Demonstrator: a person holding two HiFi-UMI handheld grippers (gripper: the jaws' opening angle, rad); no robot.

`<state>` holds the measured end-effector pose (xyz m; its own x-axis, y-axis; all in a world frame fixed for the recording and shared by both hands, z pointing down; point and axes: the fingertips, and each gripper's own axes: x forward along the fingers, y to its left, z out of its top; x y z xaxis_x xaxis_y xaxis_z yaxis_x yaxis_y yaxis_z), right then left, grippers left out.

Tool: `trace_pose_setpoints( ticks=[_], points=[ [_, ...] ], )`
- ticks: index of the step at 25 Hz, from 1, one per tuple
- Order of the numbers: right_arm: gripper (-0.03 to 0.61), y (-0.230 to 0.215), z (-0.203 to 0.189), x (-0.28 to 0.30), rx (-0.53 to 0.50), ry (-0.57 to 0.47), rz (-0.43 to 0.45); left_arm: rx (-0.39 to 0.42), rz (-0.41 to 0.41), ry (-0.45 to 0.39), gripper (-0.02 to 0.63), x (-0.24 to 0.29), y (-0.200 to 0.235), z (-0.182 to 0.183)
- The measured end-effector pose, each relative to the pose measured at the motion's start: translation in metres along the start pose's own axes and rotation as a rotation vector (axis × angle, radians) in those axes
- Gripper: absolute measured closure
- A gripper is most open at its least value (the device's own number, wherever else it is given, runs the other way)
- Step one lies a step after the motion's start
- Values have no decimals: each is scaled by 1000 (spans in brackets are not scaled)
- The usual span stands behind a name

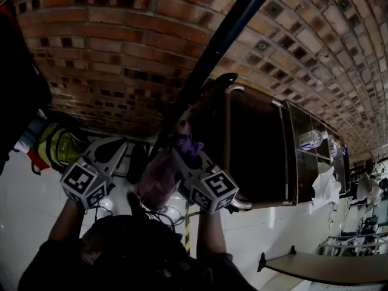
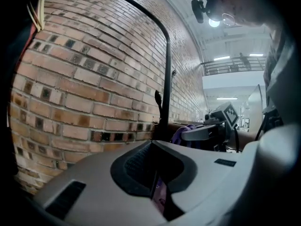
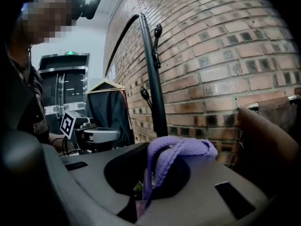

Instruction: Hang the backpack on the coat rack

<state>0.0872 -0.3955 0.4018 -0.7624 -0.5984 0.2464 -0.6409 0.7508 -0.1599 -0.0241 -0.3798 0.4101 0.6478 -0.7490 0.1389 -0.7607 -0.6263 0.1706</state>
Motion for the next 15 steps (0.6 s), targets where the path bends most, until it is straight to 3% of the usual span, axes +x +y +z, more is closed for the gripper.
trace_pose_setpoints(
  ticks=[3,7,11,15],
  points=[
    [566,-12,4,10,10,-4,10,-6,21,4,574,7,8,4],
    [566,-3,4,31,-47,51,92,-9,37,4,574,13,14,7],
    [566,11,-21,47,-102,165,163,-19,55,15,574,13,22,3],
    [566,8,-49,57,-135,249,171,-30,70,28,574,11,29,-5]
  ],
)
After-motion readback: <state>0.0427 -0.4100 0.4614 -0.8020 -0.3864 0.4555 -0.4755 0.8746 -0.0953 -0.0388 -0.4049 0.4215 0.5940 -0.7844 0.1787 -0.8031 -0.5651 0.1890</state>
